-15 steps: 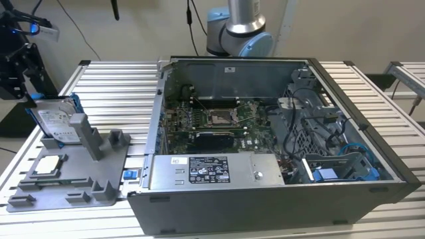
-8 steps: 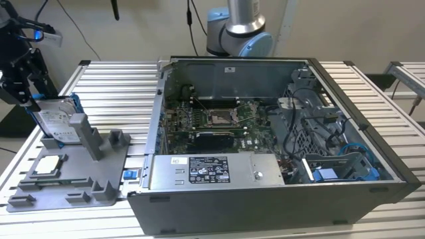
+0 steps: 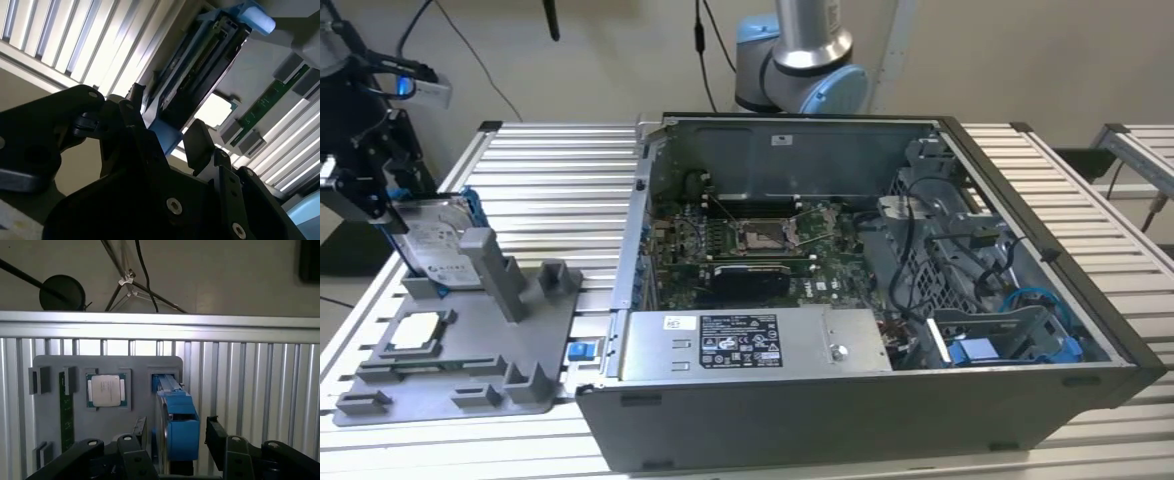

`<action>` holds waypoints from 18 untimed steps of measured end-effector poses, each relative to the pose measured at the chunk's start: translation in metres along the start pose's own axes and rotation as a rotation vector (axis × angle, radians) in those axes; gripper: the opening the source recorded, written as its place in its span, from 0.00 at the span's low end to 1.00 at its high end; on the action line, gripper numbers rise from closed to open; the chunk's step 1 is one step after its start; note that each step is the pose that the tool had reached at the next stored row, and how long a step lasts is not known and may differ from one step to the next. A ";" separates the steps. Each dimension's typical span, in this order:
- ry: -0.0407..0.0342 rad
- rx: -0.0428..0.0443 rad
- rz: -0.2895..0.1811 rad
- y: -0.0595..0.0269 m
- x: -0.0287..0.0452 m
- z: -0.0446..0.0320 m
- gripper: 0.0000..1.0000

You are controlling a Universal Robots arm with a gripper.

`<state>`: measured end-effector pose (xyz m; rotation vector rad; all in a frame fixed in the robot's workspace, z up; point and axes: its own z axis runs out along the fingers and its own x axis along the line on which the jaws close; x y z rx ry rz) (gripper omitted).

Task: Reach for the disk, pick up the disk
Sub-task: 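Pick up the disk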

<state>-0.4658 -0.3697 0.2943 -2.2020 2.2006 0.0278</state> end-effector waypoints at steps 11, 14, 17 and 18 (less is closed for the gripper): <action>-0.0028 0.0023 -0.001 0.0001 -0.0009 0.0201 1.00; -0.0082 0.0031 -0.001 0.0002 -0.0014 0.0249 1.00; -0.0161 0.0029 0.000 0.0003 -0.0016 0.0271 1.00; -0.0186 0.0030 0.000 0.0002 -0.0016 0.0280 1.00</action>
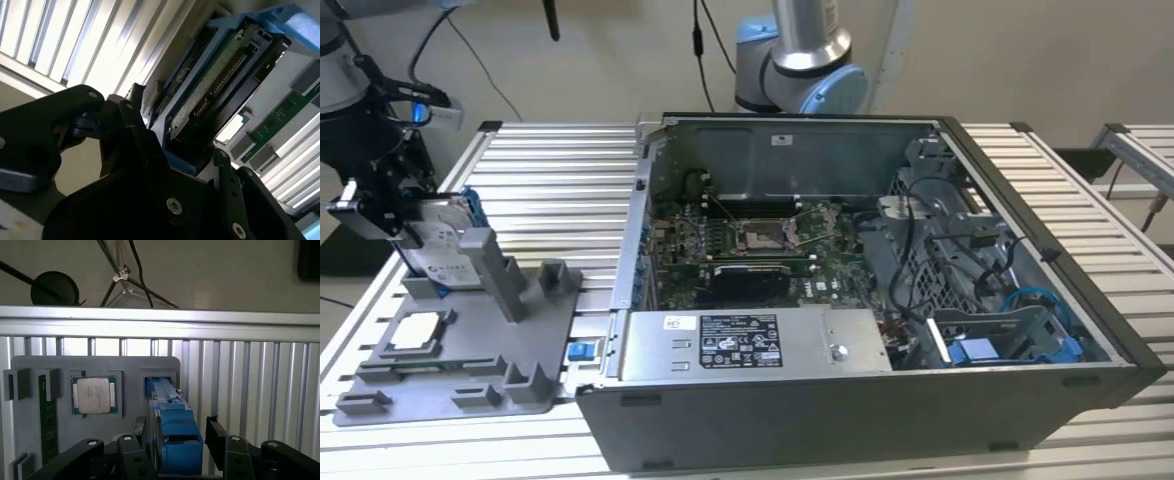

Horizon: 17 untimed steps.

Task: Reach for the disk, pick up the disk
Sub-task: 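Pick up the disk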

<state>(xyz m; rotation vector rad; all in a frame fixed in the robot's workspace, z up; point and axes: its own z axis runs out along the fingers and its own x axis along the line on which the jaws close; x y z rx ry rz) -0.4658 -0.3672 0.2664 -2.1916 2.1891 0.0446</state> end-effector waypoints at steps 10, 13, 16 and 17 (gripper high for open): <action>-0.0019 0.0000 0.000 0.0000 0.0000 0.0013 1.00; -0.0020 0.0000 0.000 0.0000 0.0000 0.0014 1.00; -0.0019 0.0000 0.000 0.0000 0.0000 0.0015 0.00; -0.0020 0.0001 0.000 0.0000 0.0000 0.0016 0.00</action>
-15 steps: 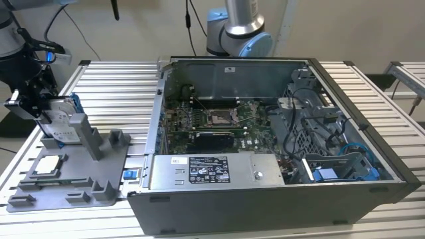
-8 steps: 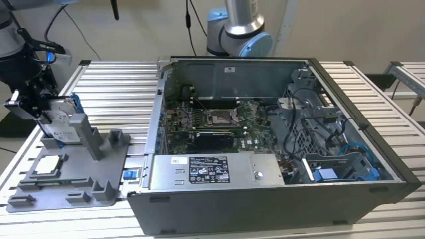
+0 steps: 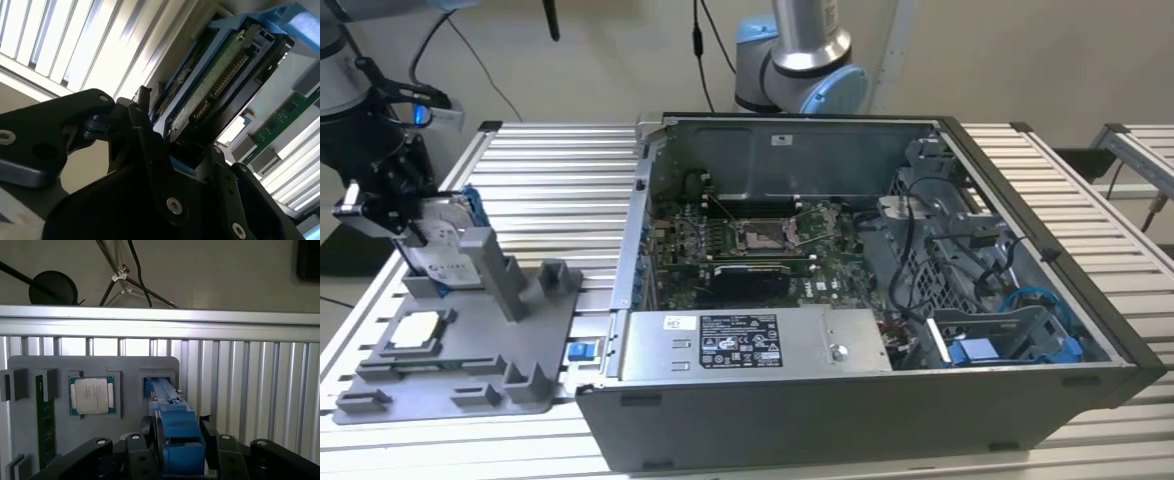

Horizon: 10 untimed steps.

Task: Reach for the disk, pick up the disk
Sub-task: 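Pick up the disk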

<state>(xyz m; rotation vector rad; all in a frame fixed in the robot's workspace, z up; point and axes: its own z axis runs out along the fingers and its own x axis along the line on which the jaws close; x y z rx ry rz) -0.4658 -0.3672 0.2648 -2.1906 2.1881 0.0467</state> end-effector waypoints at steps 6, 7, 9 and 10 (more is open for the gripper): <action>0.0000 -0.0001 0.000 0.0000 0.0000 0.0002 0.00; 0.0001 -0.0001 0.000 0.0000 0.0000 0.0002 0.00; 0.0000 -0.0001 0.000 0.0000 0.0000 0.0003 0.00; 0.0001 -0.0001 0.000 0.0000 0.0000 0.0003 0.00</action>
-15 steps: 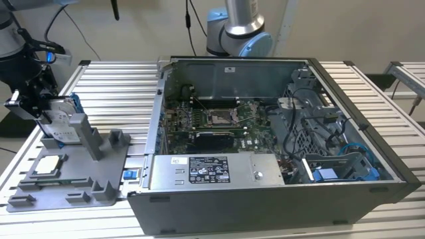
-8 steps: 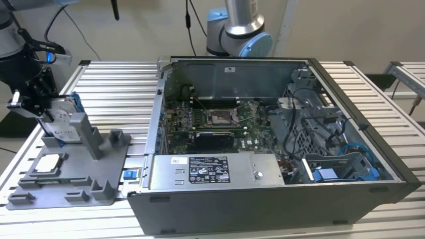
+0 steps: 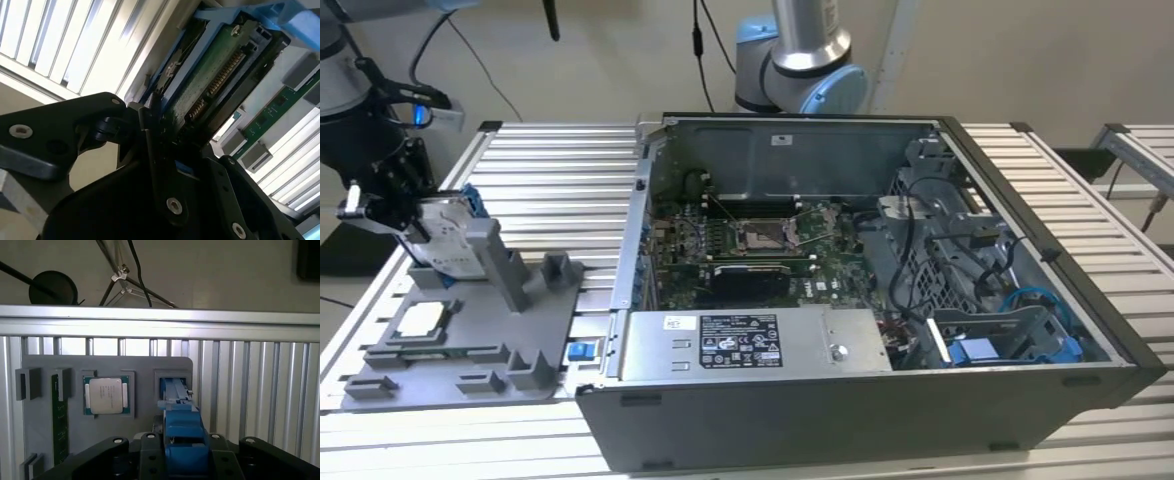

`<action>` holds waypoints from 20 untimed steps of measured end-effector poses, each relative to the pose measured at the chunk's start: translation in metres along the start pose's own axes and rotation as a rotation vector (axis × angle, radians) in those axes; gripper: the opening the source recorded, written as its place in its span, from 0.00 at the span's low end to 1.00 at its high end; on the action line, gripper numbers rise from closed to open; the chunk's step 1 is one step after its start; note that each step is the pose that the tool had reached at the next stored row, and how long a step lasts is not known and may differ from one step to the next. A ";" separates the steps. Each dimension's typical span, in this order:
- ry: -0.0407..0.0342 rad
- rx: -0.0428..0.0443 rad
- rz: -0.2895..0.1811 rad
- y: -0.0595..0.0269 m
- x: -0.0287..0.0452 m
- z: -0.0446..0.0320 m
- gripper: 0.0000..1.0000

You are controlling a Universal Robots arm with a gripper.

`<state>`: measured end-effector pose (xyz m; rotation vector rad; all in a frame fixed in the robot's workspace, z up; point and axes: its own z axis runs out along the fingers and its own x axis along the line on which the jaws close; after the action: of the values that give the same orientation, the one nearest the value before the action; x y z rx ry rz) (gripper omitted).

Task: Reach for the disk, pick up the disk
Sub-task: 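Pick up the disk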

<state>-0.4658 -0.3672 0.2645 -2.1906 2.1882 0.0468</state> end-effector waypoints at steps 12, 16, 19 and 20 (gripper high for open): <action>0.0004 0.0001 0.000 0.0000 0.0000 0.0004 0.00; 0.0326 0.0002 0.000 0.0000 -0.0024 0.0002 0.00; 0.0447 0.0002 0.000 0.0000 -0.0035 -0.0001 0.00; 0.0448 0.0002 -0.001 0.0000 -0.0035 -0.0001 0.00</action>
<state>-0.4658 -0.3637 0.2647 -2.2135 2.2104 -0.0026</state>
